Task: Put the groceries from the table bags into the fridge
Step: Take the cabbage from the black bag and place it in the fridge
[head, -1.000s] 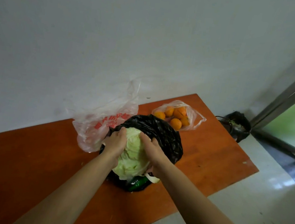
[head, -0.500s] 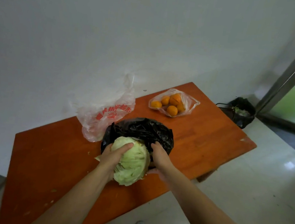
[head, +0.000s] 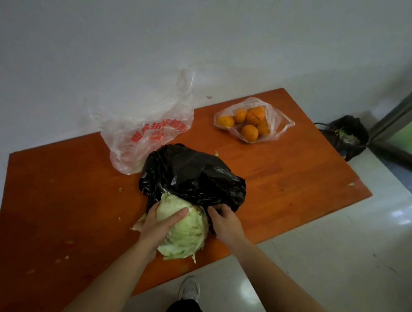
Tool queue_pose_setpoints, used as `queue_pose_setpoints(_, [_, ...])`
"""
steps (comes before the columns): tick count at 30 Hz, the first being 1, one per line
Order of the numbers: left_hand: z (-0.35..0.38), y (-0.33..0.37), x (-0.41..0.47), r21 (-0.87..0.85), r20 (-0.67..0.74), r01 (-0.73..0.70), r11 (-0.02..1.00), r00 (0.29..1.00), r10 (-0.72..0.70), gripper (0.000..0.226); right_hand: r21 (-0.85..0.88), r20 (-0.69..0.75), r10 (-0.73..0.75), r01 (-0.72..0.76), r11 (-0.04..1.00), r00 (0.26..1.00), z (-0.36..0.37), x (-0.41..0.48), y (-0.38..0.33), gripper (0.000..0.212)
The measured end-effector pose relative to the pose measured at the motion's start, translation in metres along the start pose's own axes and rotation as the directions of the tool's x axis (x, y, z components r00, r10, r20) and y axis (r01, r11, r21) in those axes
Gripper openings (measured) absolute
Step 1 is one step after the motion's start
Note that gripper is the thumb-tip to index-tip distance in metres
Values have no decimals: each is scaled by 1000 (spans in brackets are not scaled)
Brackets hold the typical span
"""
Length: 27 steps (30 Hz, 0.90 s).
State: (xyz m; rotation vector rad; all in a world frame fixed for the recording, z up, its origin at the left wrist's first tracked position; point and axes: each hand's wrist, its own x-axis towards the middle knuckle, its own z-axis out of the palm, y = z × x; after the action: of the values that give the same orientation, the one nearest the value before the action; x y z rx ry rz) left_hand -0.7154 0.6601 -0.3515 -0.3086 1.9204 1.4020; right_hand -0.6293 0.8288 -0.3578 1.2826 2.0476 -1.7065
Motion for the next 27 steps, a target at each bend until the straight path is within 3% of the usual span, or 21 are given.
queue_pose_setpoints(2, [0, 2, 4, 25, -26, 34, 999, 999, -33, 138, -164, -86, -128, 113, 980, 988, -5, 5, 0, 27])
queue_pose_setpoints(3, [0, 4, 6, 44, -31, 54, 998, 998, -53, 139, -135, -97, -146, 132, 982, 985, -8, 7, -4, 26])
queue_pose_setpoints(5, [-3, 5, 9, 92, -18, 73, 993, 997, -71, 136, 236, -91, -37, 58, 970, 995, -17, 12, -17, 25])
queue_pose_setpoints(7, [-8, 4, 11, 113, -4, 85, 990, 996, -85, 129, 683, -44, 63, -16, 730, 997, -25, 23, -31, 33])
queue_pose_setpoints(8, [-10, 3, 13, 106, 3, 98, 990, 995, -99, 130, 786, -37, 84, -23, 618, 996, -29, 31, -33, 49])
queue_pose_setpoints(9, [-12, 3, 13, 99, 13, 107, 989, 994, -108, 133, 812, -32, 93, -28, 582, 995, -32, 37, -34, 61])
queue_pose_setpoints(11, [-14, 4, 13, 85, 22, 104, 991, 994, -106, 136, 686, -86, 111, -22, 727, 990, -34, 45, -27, 67])
queue_pose_setpoints(13, [-15, 6, 13, 80, 20, 111, 991, 993, -113, 136, 410, -246, 70, 38, 911, 967, -33, 40, -19, 52])
queue_pose_setpoints(15, [-15, 5, 16, 91, 8, 128, 988, 992, -129, 134, 193, -377, -38, 119, 974, 925, -25, 24, -14, 33])
queue_pose_setpoints(17, [-14, 4, 18, 103, 9, 131, 986, 991, -133, 133, 77, -304, -143, 174, 982, 942, -6, 12, -8, 33])
queue_pose_setpoints(20, [-14, 2, 20, 124, 2, 109, 986, 994, -110, 132, -109, 52, -87, 92, 990, 995, 29, 3, -1, 80])
queue_pose_setpoints(22, [-11, 1, 19, 102, -20, 88, 991, 996, -87, 121, -33, 198, 43, -37, 999, 979, 44, 0, -1, 90])
queue_pose_setpoints(24, [-8, 1, 19, 38, -50, 82, 996, 996, -81, 112, 138, 201, 72, -101, 985, 977, 48, -3, -3, 90])
queue_pose_setpoints(27, [-1, 4, 15, -60, -103, 42, 997, 994, -48, 93, 234, 156, 51, -87, 968, 986, 47, -7, -7, 96])
